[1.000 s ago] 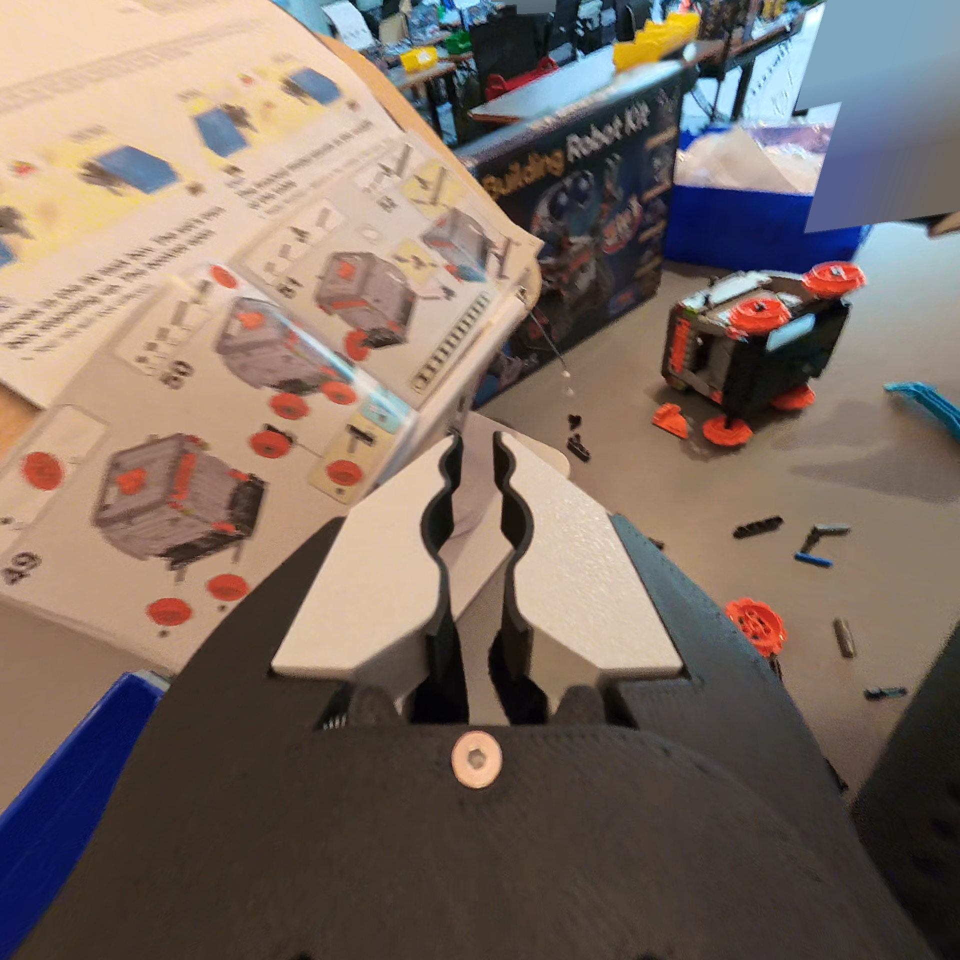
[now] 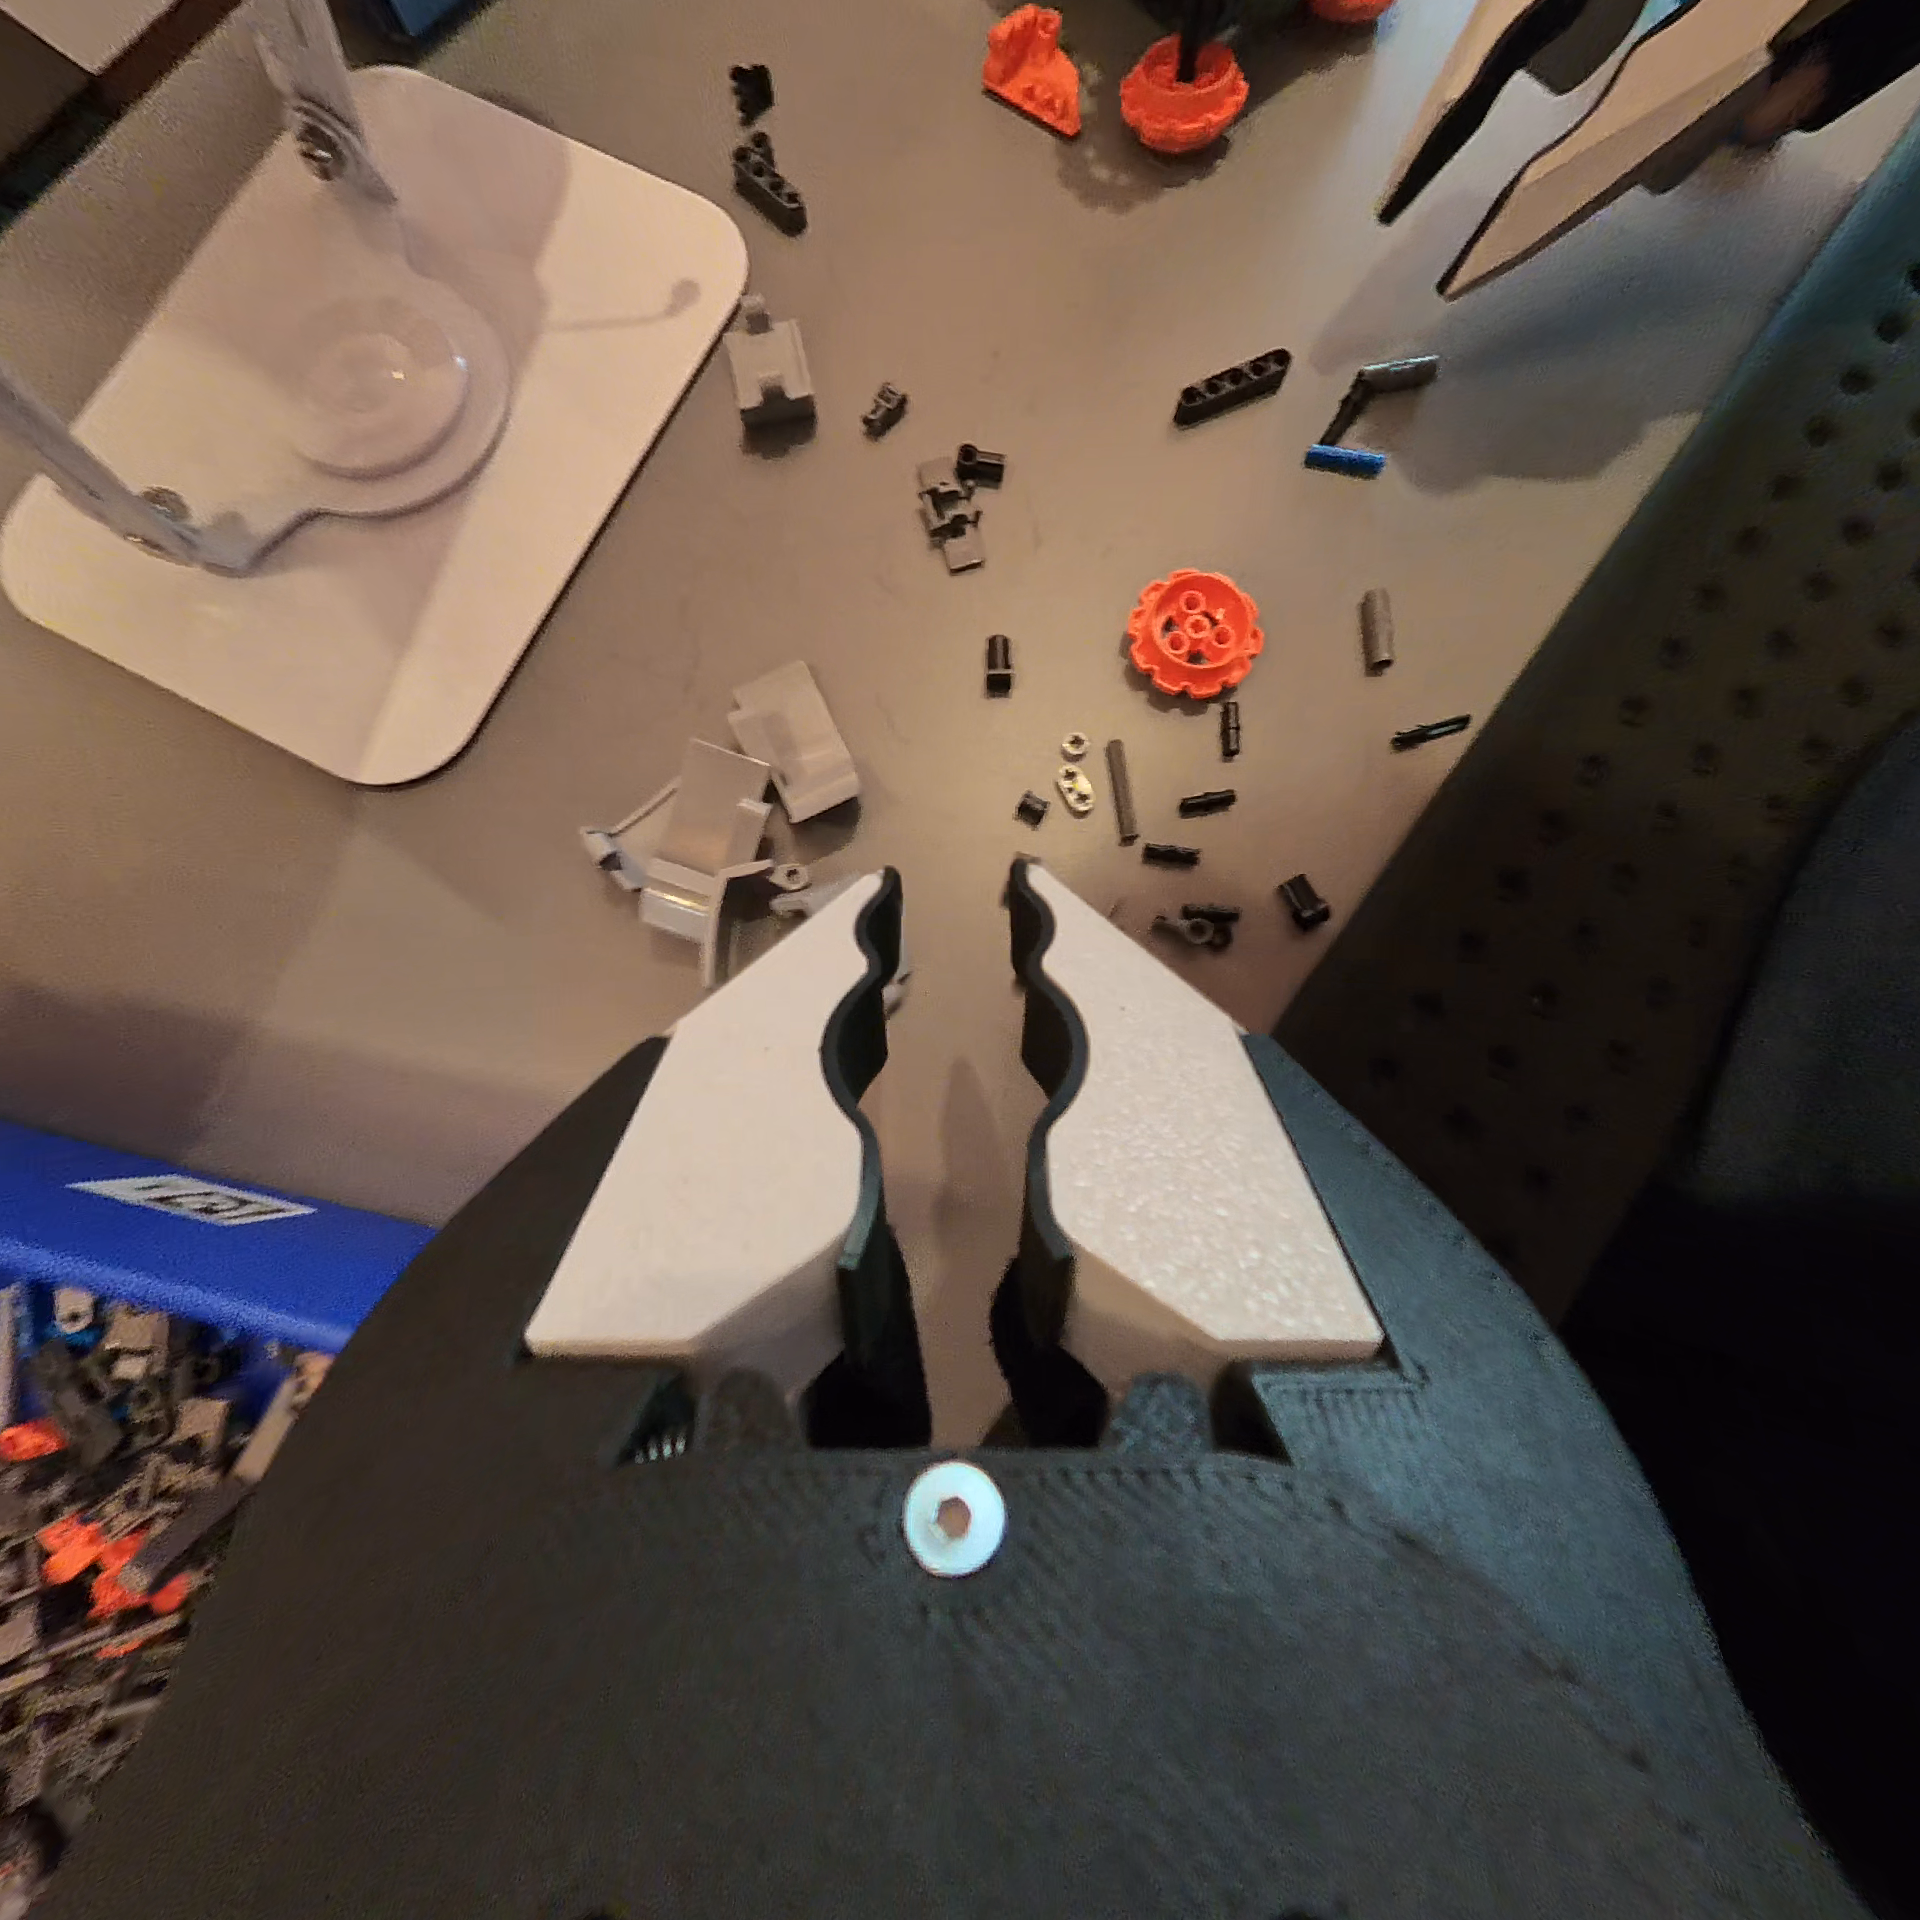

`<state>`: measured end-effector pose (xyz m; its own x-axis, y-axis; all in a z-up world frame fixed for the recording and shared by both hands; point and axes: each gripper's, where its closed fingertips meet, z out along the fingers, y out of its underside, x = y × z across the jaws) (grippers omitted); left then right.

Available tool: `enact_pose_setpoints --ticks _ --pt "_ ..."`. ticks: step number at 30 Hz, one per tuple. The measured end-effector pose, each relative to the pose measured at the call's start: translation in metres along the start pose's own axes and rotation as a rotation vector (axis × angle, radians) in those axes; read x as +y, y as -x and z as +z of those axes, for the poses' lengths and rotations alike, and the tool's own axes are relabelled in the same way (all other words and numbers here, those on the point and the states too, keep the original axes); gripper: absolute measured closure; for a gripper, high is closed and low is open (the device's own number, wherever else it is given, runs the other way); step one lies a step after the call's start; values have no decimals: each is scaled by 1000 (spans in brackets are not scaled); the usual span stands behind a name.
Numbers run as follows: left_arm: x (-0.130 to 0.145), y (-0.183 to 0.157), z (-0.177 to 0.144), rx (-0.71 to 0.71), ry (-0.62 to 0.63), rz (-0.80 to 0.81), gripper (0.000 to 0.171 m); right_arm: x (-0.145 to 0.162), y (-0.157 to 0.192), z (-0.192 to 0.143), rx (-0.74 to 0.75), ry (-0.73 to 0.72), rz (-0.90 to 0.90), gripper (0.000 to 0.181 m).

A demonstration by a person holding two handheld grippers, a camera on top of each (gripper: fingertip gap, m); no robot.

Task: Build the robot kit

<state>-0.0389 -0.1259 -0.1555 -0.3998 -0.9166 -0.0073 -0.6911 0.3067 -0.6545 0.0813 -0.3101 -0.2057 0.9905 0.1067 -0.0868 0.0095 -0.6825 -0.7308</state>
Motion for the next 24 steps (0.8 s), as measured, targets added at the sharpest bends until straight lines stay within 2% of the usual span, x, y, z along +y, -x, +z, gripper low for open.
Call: enact_pose_setpoints --ticks 5,9,14,19,21,24 --pt "-2 -25 20 60 -11 6 152 -3 8 -7 -1 -32 -9 157" --pt "-11 -35 36 96 -30 4 149 -7 -1 -27 60 -82 -12 155" --pt "-27 -41 49 109 -54 21 148 -20 -38 -76 248 -211 -22 153" --pt "-58 -43 56 117 -124 30 146 -32 -83 -133 472 -337 -25 145" --pt "-68 -45 61 120 -141 40 146 -31 -101 -146 530 -348 -10 138" --pt "-81 -50 69 129 -165 47 145 -20 -123 -149 556 -310 38 130"
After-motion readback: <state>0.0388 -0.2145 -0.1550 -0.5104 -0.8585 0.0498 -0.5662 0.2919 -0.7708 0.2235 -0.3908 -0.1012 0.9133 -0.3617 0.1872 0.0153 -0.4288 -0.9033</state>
